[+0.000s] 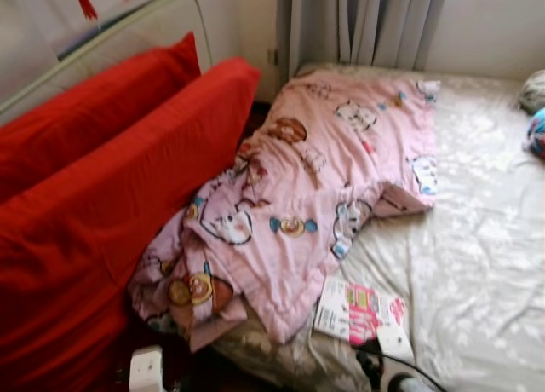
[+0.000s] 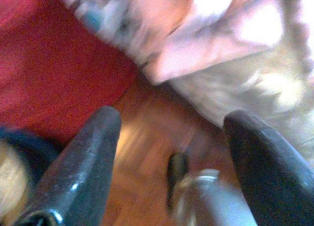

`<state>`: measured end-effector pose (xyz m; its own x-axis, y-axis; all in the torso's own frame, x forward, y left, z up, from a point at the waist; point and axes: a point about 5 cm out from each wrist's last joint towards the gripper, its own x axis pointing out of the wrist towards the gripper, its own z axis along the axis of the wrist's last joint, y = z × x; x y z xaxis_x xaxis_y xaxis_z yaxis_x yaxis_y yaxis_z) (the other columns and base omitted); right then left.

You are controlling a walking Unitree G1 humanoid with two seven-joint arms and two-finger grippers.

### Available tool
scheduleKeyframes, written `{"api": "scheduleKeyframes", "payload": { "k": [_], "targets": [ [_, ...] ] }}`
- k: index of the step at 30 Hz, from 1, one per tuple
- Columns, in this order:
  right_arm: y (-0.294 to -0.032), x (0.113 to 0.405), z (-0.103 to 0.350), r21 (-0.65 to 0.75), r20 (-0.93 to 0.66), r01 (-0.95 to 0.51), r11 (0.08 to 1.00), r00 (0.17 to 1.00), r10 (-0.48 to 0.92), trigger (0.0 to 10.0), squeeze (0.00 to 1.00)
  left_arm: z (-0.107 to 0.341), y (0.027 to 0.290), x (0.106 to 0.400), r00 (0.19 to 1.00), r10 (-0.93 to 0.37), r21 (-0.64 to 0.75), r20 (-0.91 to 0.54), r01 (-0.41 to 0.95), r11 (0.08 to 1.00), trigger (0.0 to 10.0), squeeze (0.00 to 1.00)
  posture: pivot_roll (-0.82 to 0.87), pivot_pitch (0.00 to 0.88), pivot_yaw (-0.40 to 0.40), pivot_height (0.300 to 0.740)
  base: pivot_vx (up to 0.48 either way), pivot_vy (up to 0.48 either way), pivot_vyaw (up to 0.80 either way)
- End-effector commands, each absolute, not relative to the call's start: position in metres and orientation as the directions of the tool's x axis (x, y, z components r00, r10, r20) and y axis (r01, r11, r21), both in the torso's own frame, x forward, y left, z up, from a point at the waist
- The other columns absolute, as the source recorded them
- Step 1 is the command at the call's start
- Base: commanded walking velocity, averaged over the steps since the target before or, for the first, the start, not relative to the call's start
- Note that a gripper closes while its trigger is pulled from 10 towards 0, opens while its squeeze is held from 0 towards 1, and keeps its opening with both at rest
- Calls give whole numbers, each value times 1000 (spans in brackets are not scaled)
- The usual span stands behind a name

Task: Clean up the room

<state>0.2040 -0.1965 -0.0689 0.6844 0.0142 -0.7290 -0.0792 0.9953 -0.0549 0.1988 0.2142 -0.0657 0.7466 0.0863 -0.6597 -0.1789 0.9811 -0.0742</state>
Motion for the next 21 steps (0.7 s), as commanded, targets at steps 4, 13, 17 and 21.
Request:
{"api": "scheduleKeyframes", "payload": {
  "k": [4, 13, 17, 21],
  "targets": [
    [-193, 210, -65, -33, -696, -71, 997, 718, 28, 10000, 0, -66, 212, 196, 766, 75, -103, -638, -182, 978, 10000, 0, -51, 107, 38, 740, 0, 0, 0],
    [-197, 244, -33, -34, -471, -20, 999, 882, 2, 10000, 0, -48, 211, 215, 873, 59, -136, -484, -142, 980, 10000, 0, -53, 112, 33, 740, 0, 0, 0],
    [-197, 252, -19, -32, -361, -19, 999, 932, 6, 10000, 0, -37, 210, 224, 918, 52, -148, -394, -119, 982, 10000, 0, -58, 109, 32, 740, 0, 0, 0],
    [-194, 253, -11, -32, -287, -13, 999, 958, 4, 10000, 0, -24, 210, 231, 954, 53, -144, -296, -99, 985, 10000, 0, -59, 103, 33, 740, 0, 0, 0]
  ]
}}
